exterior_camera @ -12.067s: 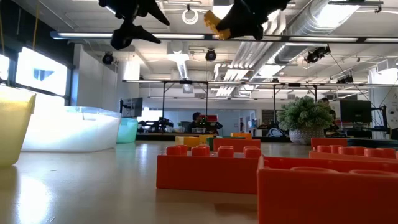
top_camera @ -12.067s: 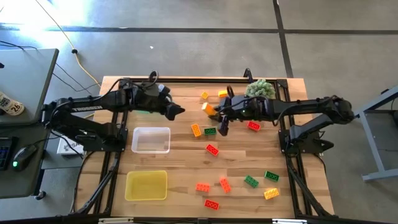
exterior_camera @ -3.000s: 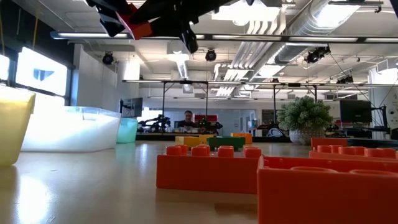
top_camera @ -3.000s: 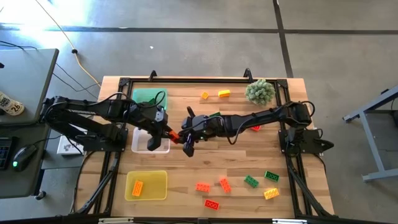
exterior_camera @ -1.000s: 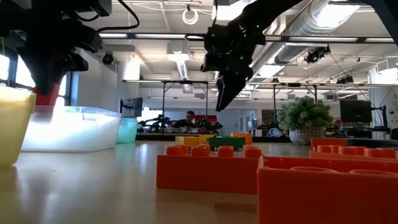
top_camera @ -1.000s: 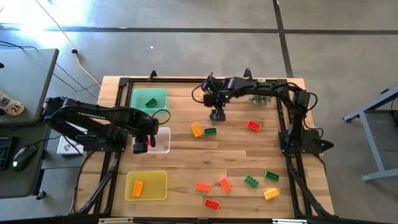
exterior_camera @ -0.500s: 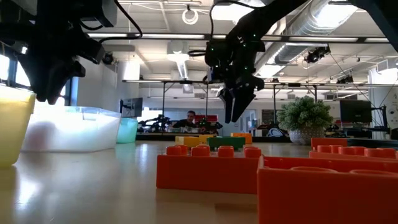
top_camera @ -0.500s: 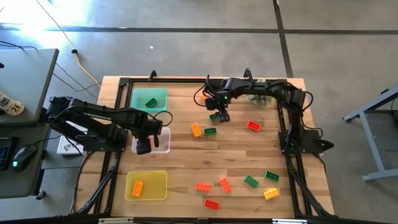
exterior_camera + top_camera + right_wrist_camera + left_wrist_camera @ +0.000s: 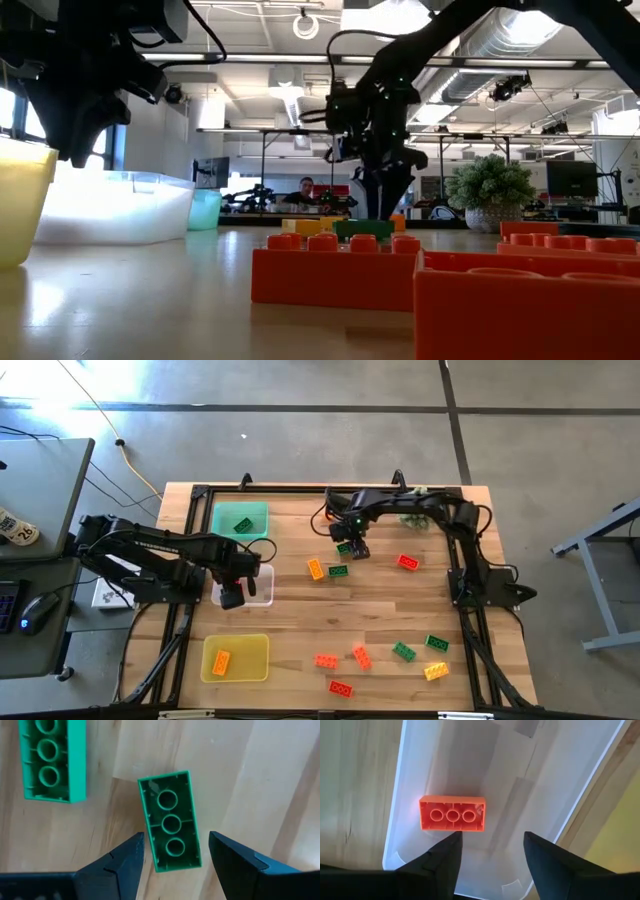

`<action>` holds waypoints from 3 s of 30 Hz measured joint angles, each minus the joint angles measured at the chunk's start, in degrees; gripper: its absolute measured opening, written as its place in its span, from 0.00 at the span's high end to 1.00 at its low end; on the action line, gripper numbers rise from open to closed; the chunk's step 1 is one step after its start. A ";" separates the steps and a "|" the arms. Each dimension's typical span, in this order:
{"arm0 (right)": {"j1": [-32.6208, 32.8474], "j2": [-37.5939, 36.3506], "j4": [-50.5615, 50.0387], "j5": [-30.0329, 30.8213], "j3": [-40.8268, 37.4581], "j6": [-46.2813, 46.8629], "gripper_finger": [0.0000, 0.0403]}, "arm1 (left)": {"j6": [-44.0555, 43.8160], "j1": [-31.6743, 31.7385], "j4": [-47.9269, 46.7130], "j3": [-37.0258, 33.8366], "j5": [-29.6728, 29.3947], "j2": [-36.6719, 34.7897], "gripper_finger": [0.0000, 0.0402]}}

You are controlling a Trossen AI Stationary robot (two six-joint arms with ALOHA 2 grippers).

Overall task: Sort & place blocks by color
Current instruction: Put the green game piece into the green bin

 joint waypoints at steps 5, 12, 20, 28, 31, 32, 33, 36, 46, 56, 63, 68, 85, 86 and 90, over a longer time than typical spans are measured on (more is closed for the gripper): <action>-0.04 1.73 -0.33 2.32 0.00 -0.04 0.48 | -0.90 0.00 0.00 0.00 0.05 -0.01 0.50; -0.07 2.31 -0.25 2.41 0.05 0.29 0.62 | -1.01 0.00 -0.22 2.11 1.31 -0.01 0.50; -0.07 2.20 -1.81 2.06 0.52 0.79 0.72 | -1.70 0.05 -0.81 8.01 1.24 -0.01 0.50; -0.03 2.22 -7.53 1.84 8.63 2.05 0.72 | -6.10 5.42 2.55 12.06 -4.06 -0.03 0.50; 0.09 2.20 -7.95 0.77 12.83 3.44 0.72 | -6.86 9.31 5.87 12.15 -4.43 -0.03 0.50; 0.11 2.20 -8.54 0.55 14.24 4.36 0.72 | -6.48 10.68 6.64 12.15 -4.35 -0.03 0.50; 0.11 2.20 -9.49 0.31 15.79 4.85 0.72 | -5.65 12.13 7.17 12.15 -4.18 -0.03 0.50; 0.24 2.20 -10.85 -0.08 20.53 6.66 0.72 | -2.23 16.68 8.89 12.15 -2.37 -0.03 0.50; 3.83 2.18 -11.74 4.38 33.12 14.31 0.72 | -0.69 31.33 22.26 12.15 8.78 -0.03 0.50; 10.13 2.18 -5.70 18.18 34.64 18.51 0.72 | -3.97 39.27 35.54 12.15 22.65 -0.03 0.50; 13.41 2.18 1.62 22.44 34.51 21.65 0.72 | -2.82 39.61 36.78 12.15 23.12 -0.05 0.50; 14.65 2.18 5.08 26.32 34.47 24.93 0.72 | -2.10 39.60 38.36 12.18 23.04 -0.05 0.50; 15.50 2.18 6.11 28.00 34.42 33.14 0.73 | 6.16 39.63 39.25 12.20 25.13 0.01 0.79; 15.52 2.18 6.06 27.92 34.42 33.65 0.72 | 6.97 39.63 39.23 12.20 25.28 0.01 0.79; 15.47 2.17 5.85 26.14 34.42 37.85 0.55 | 11.83 39.63 38.11 12.20 24.75 0.01 0.81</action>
